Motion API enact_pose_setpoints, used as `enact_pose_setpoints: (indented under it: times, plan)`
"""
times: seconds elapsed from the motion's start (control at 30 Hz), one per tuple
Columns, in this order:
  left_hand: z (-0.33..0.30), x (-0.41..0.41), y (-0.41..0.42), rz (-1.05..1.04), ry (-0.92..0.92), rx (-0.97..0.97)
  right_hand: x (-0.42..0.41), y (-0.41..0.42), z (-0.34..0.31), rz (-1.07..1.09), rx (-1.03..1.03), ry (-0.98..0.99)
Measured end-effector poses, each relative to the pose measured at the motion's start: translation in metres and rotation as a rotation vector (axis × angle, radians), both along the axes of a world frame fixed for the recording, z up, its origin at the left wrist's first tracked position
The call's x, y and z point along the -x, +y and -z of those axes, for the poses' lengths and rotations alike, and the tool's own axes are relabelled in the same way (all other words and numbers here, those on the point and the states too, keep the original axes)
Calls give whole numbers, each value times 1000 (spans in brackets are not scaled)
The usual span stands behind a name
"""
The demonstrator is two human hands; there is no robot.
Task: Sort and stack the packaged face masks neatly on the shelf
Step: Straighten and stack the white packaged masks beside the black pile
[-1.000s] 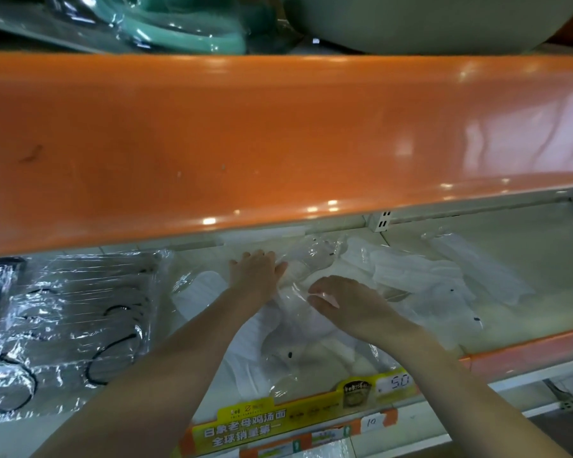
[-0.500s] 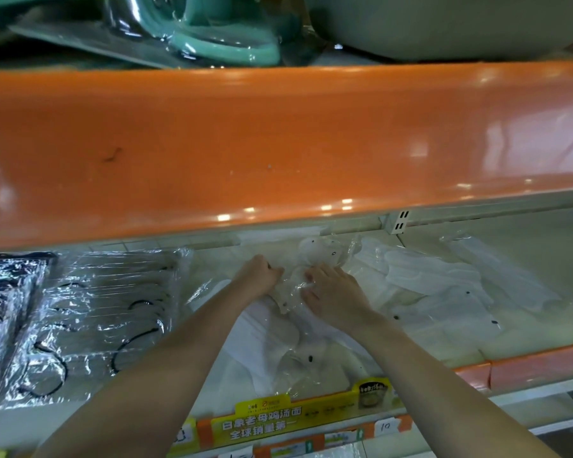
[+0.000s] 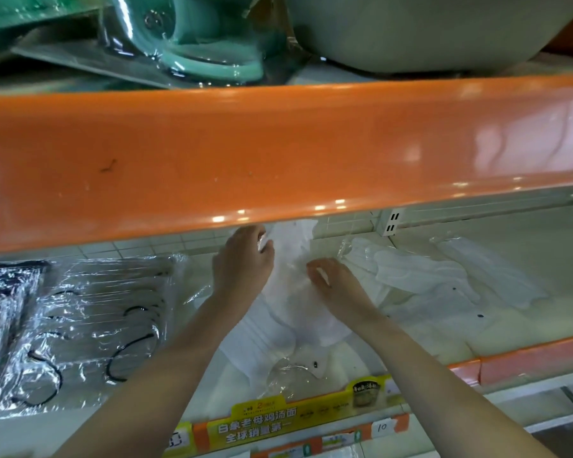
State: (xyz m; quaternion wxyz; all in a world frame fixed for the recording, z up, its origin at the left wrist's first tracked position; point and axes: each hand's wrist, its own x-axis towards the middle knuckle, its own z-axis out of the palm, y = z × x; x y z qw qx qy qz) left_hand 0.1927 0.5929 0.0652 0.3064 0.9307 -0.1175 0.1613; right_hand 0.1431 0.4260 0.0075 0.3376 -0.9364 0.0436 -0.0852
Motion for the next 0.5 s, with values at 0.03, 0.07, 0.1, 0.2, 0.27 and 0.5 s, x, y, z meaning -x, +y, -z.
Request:
enact_pose_setpoints:
  times: [0.03,0.07,0.1,0.2,0.27,0.5]
  plan:
    - [-7,6,7,18,-147,-75,2,0,-5,28,-75,-54]
    - [-11,11,12,72,-277,-145,4,1,-10,47,-141,-98]
    - [-13,17,16,129,-375,-205,5,3,-15,57,-197,-124]
    - [-3,29,18,226,-472,-334,10,11,-26,72,-364,-173]
    - [13,38,13,272,-420,-407,12,19,-27,100,-463,-187]
    - [66,65,-5,541,-122,-462,10,19,-12,352,-617,29]
